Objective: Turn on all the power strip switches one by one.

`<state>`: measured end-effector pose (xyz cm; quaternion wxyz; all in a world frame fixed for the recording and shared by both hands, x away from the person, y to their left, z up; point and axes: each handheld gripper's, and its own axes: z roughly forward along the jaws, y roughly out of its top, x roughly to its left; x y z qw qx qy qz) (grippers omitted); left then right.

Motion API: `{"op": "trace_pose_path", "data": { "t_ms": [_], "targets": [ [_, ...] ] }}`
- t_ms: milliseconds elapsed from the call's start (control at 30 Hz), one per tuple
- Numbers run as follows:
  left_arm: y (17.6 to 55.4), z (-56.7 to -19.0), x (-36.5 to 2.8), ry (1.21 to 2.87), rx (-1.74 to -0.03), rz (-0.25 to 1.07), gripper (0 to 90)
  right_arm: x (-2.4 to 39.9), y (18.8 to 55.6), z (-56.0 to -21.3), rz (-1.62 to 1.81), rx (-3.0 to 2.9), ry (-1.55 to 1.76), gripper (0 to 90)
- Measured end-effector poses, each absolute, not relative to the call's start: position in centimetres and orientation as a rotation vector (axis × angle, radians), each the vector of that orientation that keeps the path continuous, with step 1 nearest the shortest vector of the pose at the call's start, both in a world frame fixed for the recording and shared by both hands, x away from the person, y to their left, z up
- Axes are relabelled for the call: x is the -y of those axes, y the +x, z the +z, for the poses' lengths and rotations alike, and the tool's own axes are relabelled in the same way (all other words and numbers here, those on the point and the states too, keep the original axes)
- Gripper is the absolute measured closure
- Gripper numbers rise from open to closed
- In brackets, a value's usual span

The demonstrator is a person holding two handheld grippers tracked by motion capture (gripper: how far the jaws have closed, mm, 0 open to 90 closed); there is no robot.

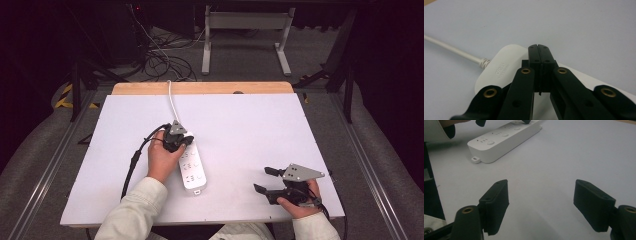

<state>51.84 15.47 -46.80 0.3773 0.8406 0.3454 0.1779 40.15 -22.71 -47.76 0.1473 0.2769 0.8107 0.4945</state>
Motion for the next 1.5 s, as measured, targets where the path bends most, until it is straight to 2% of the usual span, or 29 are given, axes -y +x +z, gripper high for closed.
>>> {"op": "trace_pose_path", "data": {
  "t_ms": [333,400,500,800,867,933,1033,1300,1500],
  "targets": [
    [52.0,-46.9,-15.4,2.140,-0.895,0.452,90.0,22.7,40.1,-47.7,1.427,-2.335,0.794,29.1],
    [52.0,-46.0,-15.2,2.198,-0.892,0.477,90.0,22.7,40.2,-47.8,1.428,-2.336,0.794,29.1],
    [51.3,-44.7,-15.4,2.128,-0.855,0.481,90.0,22.7,40.2,-47.8,1.426,-2.339,0.794,29.2],
    [49.5,-41.9,-16.1,2.092,-0.758,0.482,89.3,22.6,40.2,-47.7,1.424,-2.332,0.800,29.1],
    [48.6,-41.1,-16.5,2.063,-0.744,0.501,65.0,22.7,40.1,-47.7,1.425,-2.329,0.801,29.1],
    [47.5,-40.3,-17.1,2.038,-0.709,0.491,60.9,22.7,40.1,-47.7,1.425,-2.328,0.801,29.1],
    [45.9,-39.4,-17.9,1.995,-0.686,0.481,48.9,22.7,40.0,-47.6,1.424,-2.328,0.799,29.1],
    [43.1,-39.1,-20.1,1.937,-0.630,0.499,28.2,22.7,40.1,-47.6,1.426,-2.322,0.802,28.6],
    [41.2,-40.4,-22.4,1.915,-0.641,0.486,23.3,22.7,40.1,-47.6,1.424,-2.318,0.801,27.8]
  ]
}}
